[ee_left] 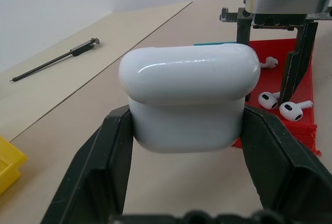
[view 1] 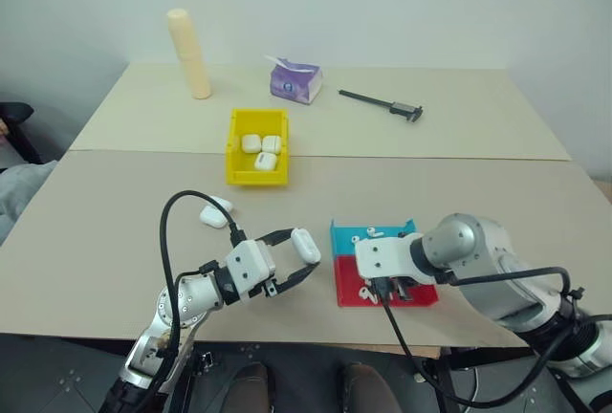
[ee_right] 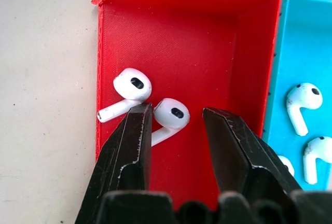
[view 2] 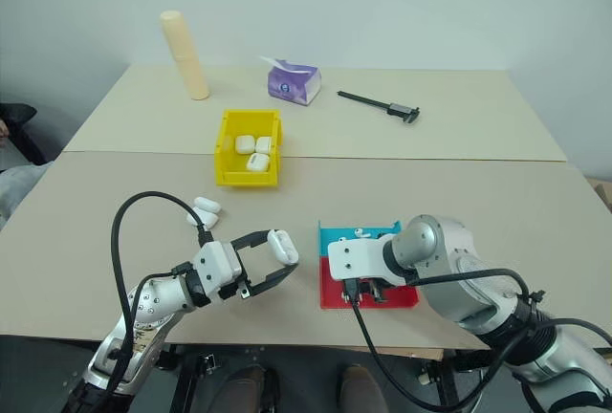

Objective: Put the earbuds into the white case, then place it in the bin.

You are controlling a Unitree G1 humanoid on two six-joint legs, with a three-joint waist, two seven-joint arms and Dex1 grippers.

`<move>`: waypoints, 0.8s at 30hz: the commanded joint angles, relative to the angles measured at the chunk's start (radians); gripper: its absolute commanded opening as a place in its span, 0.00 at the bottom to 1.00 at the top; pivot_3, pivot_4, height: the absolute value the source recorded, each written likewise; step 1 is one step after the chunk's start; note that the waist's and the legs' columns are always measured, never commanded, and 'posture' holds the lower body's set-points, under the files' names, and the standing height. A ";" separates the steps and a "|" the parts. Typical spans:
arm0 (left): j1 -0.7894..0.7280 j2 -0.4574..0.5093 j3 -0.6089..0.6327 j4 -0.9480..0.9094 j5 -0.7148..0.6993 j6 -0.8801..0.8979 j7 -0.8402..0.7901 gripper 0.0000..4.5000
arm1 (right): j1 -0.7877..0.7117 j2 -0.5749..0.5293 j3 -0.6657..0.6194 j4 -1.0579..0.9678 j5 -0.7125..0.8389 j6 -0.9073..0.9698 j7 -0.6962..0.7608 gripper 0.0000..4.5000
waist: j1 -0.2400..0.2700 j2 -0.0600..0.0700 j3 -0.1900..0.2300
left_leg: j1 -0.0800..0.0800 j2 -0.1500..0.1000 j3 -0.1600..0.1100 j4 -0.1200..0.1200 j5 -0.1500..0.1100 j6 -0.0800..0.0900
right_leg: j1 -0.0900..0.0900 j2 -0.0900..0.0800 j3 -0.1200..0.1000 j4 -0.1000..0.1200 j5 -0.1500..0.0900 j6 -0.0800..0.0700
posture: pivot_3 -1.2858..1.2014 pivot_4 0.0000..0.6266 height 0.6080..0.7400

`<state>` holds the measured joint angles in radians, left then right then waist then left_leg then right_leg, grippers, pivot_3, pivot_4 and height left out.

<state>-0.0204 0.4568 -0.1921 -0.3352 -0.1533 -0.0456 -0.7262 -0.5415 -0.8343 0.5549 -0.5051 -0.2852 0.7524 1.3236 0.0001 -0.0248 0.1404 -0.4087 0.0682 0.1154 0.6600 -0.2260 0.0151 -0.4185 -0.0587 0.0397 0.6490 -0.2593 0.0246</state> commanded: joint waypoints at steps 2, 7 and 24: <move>0.005 -0.003 0.007 -0.017 0.002 -0.023 0.008 0.62 | -0.023 -0.011 0.001 -0.024 0.014 0.008 0.006 0.43 | 0.000 0.000 0.000 | 0.000 0.000 0.000 0.000 0.000 0.000 | 0.000 0.000 0.000 0.000 0.000 0.000 | 0.52 0.24 1.00; 0.005 -0.005 0.007 -0.015 0.004 -0.026 0.008 0.62 | -0.032 0.012 0.004 -0.027 0.022 0.058 -0.010 0.43 | -0.001 0.000 0.000 | 0.000 0.000 0.000 0.000 0.000 0.000 | 0.000 0.000 0.000 0.000 0.000 0.000 | 0.52 0.24 1.00; 0.006 -0.004 0.004 -0.008 0.013 -0.032 0.005 0.62 | -0.036 -0.030 0.044 -0.025 0.008 0.085 -0.035 0.43 | -0.003 0.000 0.000 | 0.000 0.000 0.000 0.000 0.000 0.000 | -0.001 0.000 0.000 0.000 0.000 0.000 | 0.52 0.24 1.00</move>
<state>-0.0166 0.4556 -0.1922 -0.3305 -0.1389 -0.0479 -0.7246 -0.5719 -0.8497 0.5915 -0.5088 -0.2733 0.8363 1.2914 -0.0025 -0.0247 0.1404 -0.4092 0.0683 0.1152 0.6600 -0.2260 0.0152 -0.4192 -0.0587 0.0397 0.6491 -0.2593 0.0245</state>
